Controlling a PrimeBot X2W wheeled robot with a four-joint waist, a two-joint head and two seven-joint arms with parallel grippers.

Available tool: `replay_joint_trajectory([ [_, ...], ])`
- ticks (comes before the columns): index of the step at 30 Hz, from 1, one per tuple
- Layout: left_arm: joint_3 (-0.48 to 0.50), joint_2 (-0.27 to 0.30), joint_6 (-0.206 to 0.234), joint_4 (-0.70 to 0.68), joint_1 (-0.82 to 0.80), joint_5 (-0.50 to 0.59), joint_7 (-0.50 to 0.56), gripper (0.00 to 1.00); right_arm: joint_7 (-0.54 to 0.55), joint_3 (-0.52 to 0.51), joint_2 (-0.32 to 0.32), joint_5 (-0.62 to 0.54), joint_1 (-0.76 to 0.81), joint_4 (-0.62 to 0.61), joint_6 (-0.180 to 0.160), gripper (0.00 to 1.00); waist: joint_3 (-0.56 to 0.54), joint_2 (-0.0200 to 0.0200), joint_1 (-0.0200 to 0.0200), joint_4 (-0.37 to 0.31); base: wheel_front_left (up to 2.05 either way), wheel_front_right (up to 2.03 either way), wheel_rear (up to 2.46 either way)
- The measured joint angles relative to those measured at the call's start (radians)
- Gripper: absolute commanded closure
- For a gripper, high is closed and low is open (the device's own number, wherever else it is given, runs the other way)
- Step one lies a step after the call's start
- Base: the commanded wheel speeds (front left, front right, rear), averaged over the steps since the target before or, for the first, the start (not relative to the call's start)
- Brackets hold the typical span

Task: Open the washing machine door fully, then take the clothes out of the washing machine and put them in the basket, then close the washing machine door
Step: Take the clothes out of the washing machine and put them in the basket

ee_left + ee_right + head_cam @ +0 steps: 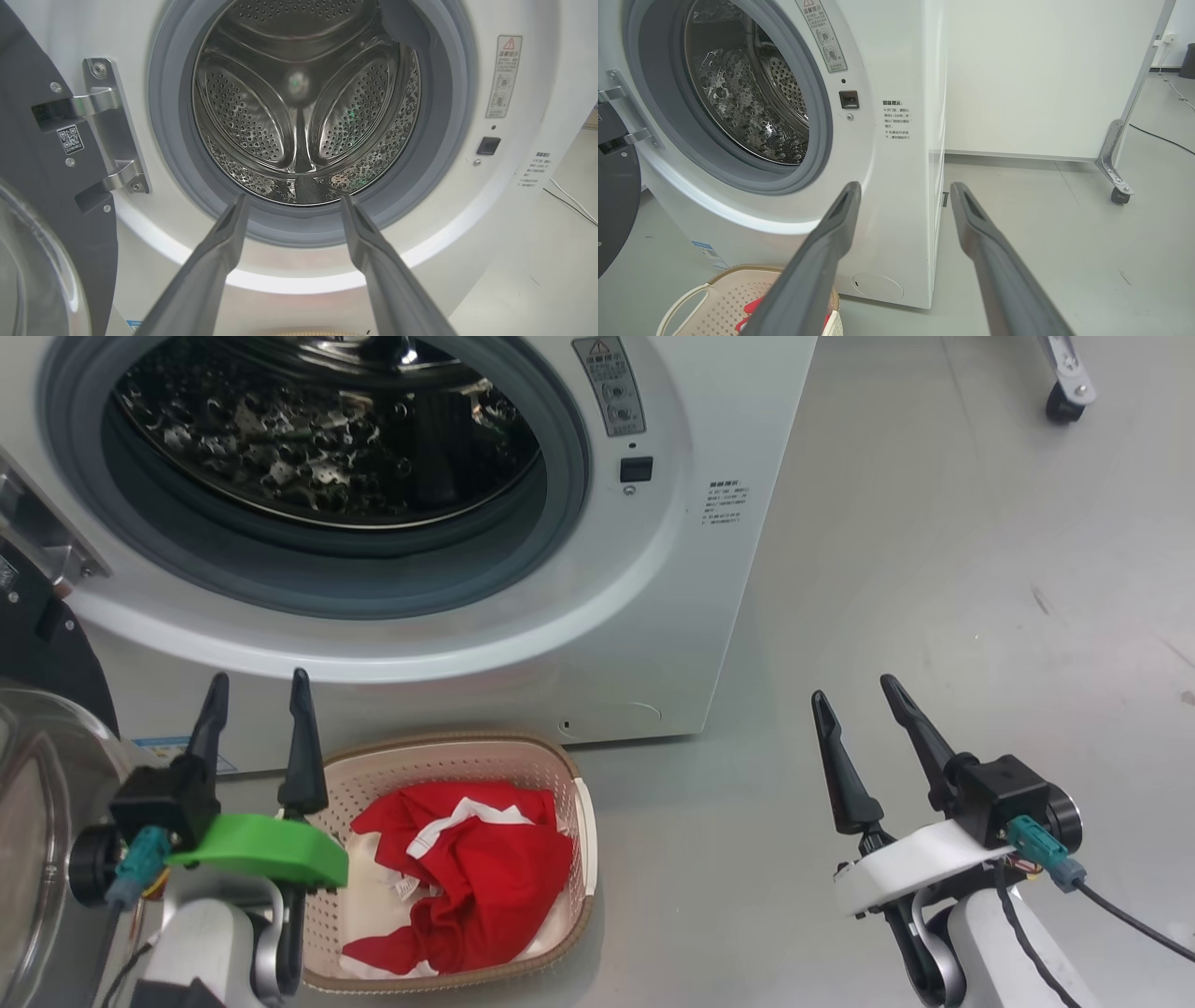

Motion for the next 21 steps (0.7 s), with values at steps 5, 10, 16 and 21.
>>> replay_joint_trajectory([
  [5,-0.018,0.001,0.01,-0.04,0.076,0.012,0.0,0.0,0.0,-0.001,0.001,0.0,0.026,0.002,-0.001,0.0,-0.038,0.0,0.0,0.0,0.0,0.0,0.0],
  [10,-0.029,0.002,0.022,-0.076,0.152,0.031,0.0,0.0,0.0,0.002,0.003,0.001,0.049,0.002,-0.001,0.0,-0.068,0.0,0.0,-0.006,0.0,0.0,0.0],
  [16,-0.044,0.003,0.035,-0.119,0.225,0.031,0.004,0.0,0.0,-0.002,0.005,0.001,0.085,-0.004,-0.023,0.0,-0.096,0.0,0.0,-0.015,0.0,0.0,0.0],
  [21,-0.053,0.004,0.044,-0.155,0.266,0.031,0.006,0.0,0.0,-0.001,0.006,0.001,0.103,-0.009,-0.027,0.0,-0.109,0.0,0.0,-0.018,0.0,0.0,0.0],
])
